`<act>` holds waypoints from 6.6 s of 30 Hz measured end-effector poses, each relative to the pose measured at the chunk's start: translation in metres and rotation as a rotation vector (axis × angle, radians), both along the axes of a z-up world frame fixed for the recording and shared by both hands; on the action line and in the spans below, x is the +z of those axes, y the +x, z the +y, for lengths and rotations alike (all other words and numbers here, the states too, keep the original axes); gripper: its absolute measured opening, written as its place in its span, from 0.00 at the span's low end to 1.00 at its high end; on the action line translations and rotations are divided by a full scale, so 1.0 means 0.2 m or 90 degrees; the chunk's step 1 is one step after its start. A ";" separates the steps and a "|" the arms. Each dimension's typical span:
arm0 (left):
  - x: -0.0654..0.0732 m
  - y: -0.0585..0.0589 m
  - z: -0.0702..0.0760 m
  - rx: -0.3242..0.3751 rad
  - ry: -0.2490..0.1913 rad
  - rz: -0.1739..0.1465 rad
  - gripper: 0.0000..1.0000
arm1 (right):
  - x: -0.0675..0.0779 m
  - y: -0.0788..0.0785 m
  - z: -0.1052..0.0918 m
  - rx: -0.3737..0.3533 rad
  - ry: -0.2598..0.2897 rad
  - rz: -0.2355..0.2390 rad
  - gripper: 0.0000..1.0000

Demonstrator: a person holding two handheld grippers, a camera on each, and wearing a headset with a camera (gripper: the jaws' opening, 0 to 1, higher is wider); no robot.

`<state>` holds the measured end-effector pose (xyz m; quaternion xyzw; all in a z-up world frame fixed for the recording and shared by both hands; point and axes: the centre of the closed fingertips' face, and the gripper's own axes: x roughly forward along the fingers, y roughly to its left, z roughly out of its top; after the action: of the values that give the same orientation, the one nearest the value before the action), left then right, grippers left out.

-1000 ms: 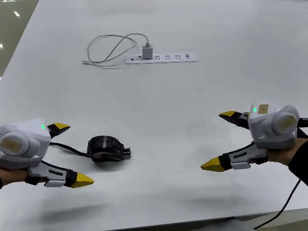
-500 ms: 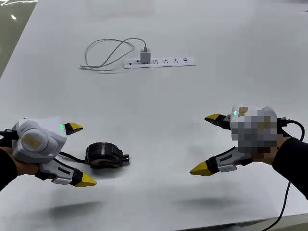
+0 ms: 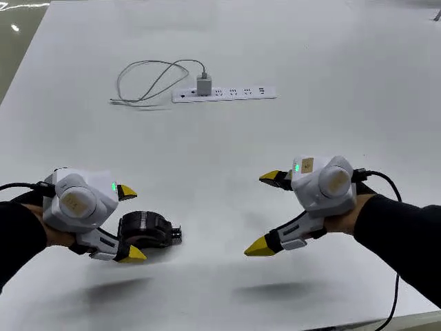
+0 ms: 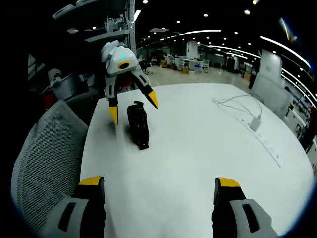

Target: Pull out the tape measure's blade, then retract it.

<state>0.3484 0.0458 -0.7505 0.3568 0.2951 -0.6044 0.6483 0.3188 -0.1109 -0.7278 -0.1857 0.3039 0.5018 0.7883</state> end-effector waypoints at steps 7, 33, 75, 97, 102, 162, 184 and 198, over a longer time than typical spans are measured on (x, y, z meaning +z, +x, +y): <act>-0.02 0.01 -0.02 -0.023 0.022 -0.002 0.52 | 0.00 0.02 0.08 0.022 -0.003 -0.008 0.89; -0.09 -0.01 -0.01 -0.051 0.081 0.005 0.31 | -0.12 0.09 0.31 0.063 -0.010 0.001 0.75; -0.11 0.01 -0.01 -0.069 0.071 0.014 0.31 | -0.35 0.10 0.60 0.200 -0.082 0.020 0.20; -0.11 0.01 -0.01 -0.062 0.058 0.016 0.31 | -0.39 0.08 0.64 0.217 -0.070 0.019 0.09; -0.11 0.01 0.00 -0.066 0.056 0.011 0.31 | -0.39 0.09 0.64 0.217 -0.069 0.011 0.08; -0.10 0.00 -0.01 -0.059 0.037 0.006 0.31 | -0.39 0.08 0.48 0.169 -0.090 0.047 0.09; -0.11 0.02 0.00 -0.058 0.044 0.010 0.31 | -0.39 0.06 0.40 0.163 -0.096 0.059 0.09; -0.10 0.00 -0.01 -0.059 0.047 -0.001 0.31 | -0.39 0.07 0.35 0.163 -0.102 0.061 0.09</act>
<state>0.3484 0.0441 -0.7709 0.3945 0.2999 -0.6223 0.6060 0.3321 -0.0416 -0.8057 -0.2614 0.3541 0.5806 0.6850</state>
